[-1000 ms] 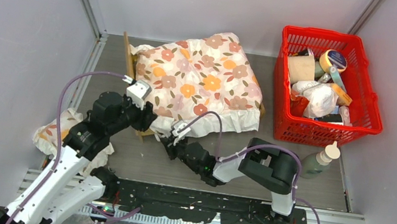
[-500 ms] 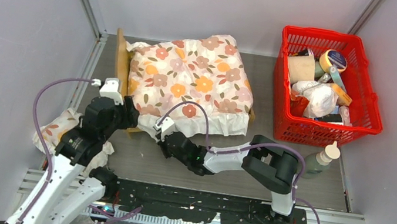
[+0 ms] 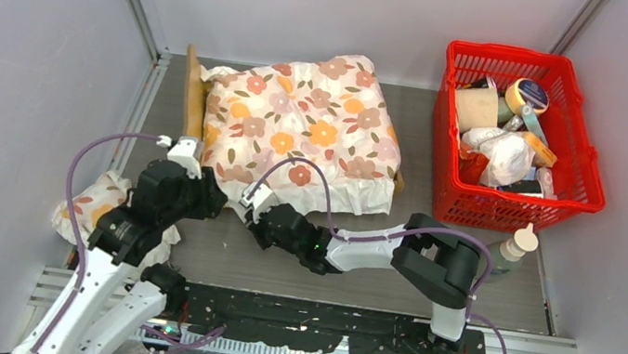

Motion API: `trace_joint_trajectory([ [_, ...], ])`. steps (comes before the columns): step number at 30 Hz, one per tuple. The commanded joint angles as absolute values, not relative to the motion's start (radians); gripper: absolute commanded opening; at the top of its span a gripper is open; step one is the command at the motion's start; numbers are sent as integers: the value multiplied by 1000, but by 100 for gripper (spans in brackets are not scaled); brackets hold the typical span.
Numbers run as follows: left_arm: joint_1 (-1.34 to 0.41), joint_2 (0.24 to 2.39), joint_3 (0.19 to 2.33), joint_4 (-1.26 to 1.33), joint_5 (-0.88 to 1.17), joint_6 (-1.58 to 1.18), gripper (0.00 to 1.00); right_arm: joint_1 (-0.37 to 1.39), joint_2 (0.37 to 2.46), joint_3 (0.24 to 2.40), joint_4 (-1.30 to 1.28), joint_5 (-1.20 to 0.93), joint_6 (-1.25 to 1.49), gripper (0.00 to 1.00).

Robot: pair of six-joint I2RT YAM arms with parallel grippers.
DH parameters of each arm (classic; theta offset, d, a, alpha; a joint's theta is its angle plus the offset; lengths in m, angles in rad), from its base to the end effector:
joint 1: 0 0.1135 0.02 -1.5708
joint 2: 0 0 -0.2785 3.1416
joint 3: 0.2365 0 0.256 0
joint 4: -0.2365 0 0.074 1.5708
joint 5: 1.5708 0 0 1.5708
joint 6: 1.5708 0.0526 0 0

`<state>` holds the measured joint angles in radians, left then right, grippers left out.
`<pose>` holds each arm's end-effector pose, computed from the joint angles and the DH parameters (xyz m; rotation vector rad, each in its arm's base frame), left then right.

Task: Set up the pet bed
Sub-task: Tie the ropes to the bed frame.

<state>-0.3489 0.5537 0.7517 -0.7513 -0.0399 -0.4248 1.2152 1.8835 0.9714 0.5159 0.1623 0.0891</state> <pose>0.1163 -0.0401 0.3012 -0.1055 2.1492 -0.4130 0.1547 0.3923 0.1698 -0.9878 1.7703 0.6869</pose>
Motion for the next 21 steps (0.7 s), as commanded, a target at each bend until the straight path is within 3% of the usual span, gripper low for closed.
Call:
trace_joint_trajectory([
  [1, -344, 609, 759, -783, 107, -471, 44, 1214, 1828, 986, 571, 112, 22, 5],
  [9, -341, 597, 765, -813, 18, -450, 46, 1210, 1823, 976, 634, 51, 74, 5],
  [21, -342, 619, 745, -774, 190, -332, 50, 1210, 1806, 945, 759, 46, 173, 5],
])
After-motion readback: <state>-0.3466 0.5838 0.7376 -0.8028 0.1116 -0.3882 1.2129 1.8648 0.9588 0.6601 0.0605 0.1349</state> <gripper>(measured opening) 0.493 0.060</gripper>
